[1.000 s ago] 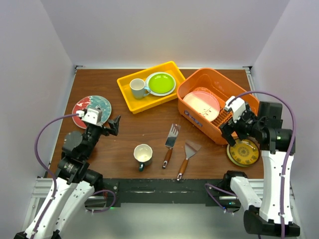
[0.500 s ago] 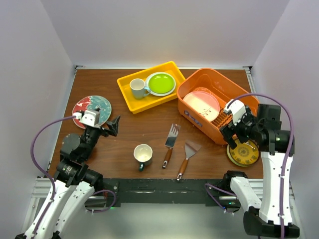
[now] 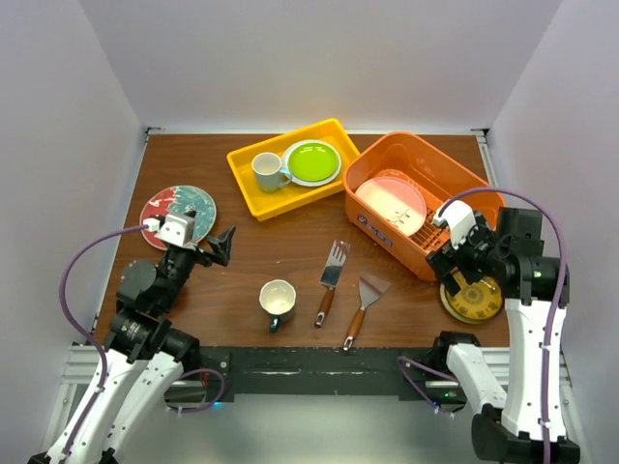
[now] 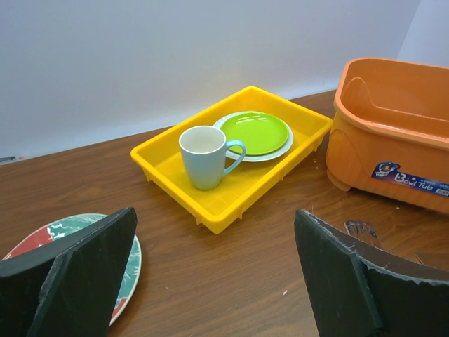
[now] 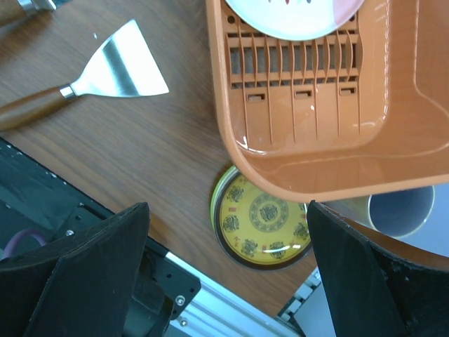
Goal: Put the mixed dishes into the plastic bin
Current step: Pick up the plate from the corner of the board.
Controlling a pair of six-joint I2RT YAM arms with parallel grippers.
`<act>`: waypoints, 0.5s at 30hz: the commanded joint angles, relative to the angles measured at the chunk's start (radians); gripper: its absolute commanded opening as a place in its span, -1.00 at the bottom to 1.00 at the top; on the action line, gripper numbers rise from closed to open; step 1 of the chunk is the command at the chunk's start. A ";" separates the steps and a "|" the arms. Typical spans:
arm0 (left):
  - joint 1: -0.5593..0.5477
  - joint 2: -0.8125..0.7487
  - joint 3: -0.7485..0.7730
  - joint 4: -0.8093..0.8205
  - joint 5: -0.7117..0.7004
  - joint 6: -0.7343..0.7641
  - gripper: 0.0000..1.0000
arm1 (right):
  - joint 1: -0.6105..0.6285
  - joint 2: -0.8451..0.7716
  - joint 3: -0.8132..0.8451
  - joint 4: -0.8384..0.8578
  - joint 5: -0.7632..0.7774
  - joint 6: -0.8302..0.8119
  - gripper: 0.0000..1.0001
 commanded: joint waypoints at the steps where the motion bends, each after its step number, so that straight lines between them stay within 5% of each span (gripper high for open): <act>1: -0.005 0.001 -0.007 0.047 0.017 -0.009 1.00 | 0.002 -0.029 -0.010 -0.040 0.062 -0.030 0.97; 15: -0.006 0.009 -0.010 0.047 0.018 -0.009 1.00 | 0.002 -0.046 -0.040 -0.035 0.161 -0.034 0.97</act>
